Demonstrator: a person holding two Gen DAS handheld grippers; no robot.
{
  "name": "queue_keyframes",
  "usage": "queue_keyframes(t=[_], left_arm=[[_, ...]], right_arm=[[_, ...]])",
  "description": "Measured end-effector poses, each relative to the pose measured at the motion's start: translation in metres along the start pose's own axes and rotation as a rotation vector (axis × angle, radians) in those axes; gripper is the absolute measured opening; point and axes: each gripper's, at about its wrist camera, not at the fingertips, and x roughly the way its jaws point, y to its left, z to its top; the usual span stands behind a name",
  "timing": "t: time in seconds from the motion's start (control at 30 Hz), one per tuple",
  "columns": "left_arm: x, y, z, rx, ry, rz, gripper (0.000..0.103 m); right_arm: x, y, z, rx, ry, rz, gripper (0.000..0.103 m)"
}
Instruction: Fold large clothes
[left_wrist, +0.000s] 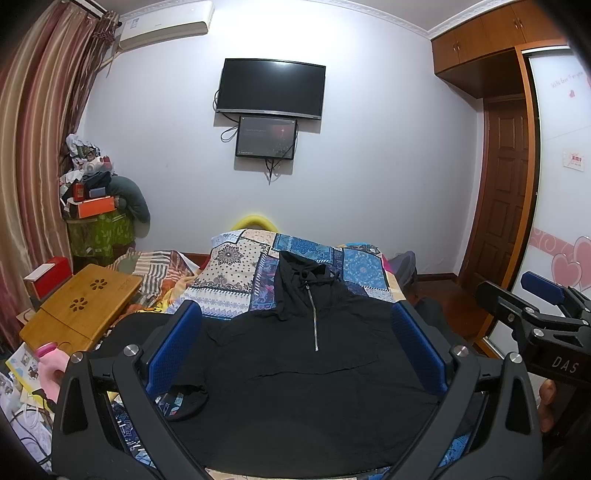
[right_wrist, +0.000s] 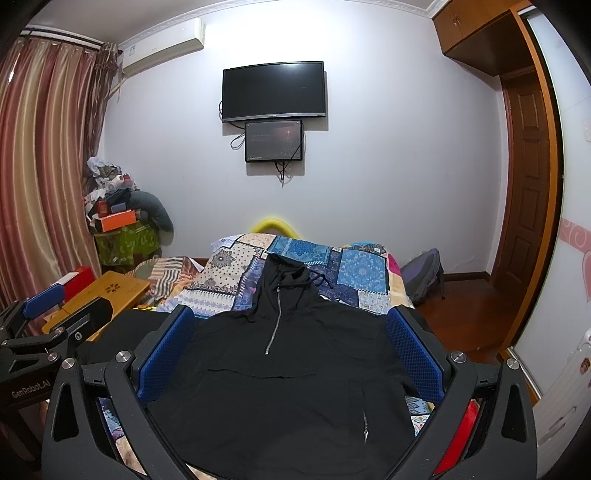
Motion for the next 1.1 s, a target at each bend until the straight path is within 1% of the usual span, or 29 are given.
queue_keyframes(t=[0.33, 0.57, 0.6, 0.83, 1.1], left_arm=[[0.000, 0.001, 0.000, -0.003, 0.000, 0.001, 0.103], [0.000, 0.005, -0.001, -0.008, 0.005, 0.000, 0.103], [0.005, 0.001, -0.002, -0.008, 0.006, 0.001, 0.103], [0.010, 0.008, -0.001, -0.025, 0.018, 0.005, 0.103], [0.036, 0.031, 0.000, -0.046, 0.047, 0.048, 0.103]], right_arm=[[0.001, 0.002, -0.003, -0.006, 0.006, 0.000, 0.103], [0.003, 0.002, 0.001, -0.012, 0.016, -0.001, 0.103], [0.003, 0.003, 0.001, -0.012, 0.017, -0.001, 0.103], [0.012, -0.001, 0.003, -0.016, 0.038, -0.004, 0.103], [0.032, -0.005, 0.000, -0.011, 0.086, -0.013, 0.103]])
